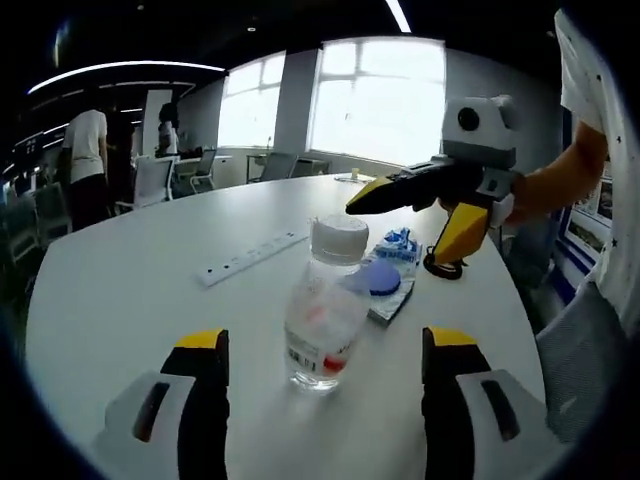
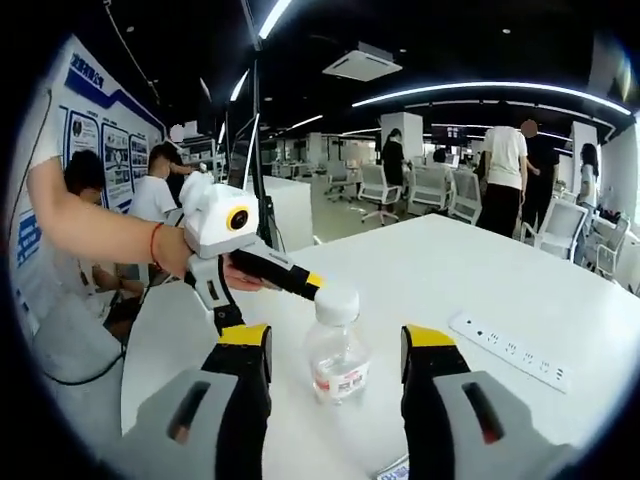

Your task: Arrange the tabletop items into an orderly group along one side of the table until the central work area is clear of visible clutter.

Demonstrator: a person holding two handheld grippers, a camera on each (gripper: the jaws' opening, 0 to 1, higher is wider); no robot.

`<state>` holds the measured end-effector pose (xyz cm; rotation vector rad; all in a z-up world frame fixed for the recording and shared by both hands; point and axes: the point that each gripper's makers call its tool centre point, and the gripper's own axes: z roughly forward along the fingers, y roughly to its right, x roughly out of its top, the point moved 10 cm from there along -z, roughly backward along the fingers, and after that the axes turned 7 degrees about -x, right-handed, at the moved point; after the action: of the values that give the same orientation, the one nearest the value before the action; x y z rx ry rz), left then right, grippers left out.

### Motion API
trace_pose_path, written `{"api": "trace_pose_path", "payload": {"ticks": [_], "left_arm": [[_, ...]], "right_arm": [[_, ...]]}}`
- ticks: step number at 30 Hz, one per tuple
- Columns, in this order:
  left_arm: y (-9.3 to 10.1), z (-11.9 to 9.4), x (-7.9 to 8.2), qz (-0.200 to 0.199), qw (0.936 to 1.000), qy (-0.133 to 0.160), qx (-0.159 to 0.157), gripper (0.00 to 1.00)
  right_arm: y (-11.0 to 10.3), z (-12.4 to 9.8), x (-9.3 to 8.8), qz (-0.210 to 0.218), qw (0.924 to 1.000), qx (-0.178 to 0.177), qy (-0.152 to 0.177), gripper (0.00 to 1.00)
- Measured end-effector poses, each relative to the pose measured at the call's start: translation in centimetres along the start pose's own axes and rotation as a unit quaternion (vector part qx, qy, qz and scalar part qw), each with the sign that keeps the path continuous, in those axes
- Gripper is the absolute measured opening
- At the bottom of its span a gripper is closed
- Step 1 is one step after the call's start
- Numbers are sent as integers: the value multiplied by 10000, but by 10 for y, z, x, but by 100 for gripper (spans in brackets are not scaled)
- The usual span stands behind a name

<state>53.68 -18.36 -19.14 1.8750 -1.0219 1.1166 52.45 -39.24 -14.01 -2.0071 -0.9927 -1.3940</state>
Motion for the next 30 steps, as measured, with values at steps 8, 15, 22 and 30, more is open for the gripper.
{"api": "trace_pose_path", "payload": {"ticks": [8, 15, 22, 30], "left_arm": [[18, -20, 7, -52, 9998, 43, 190, 84], [37, -31, 16, 7, 9996, 85, 283, 87], [61, -41, 16, -48, 9992, 126, 370, 88], [89, -53, 12, -169, 9988, 119, 439, 91]], "right_arm": [[-2, -19, -16, 215, 9989, 193, -356, 60], [-12, -33, -34, 218, 9969, 412, -640, 61], [-23, -42, -49, 307, 9936, 653, -869, 62], [-37, -52, -62, 297, 9893, 892, -1115, 62]]}}
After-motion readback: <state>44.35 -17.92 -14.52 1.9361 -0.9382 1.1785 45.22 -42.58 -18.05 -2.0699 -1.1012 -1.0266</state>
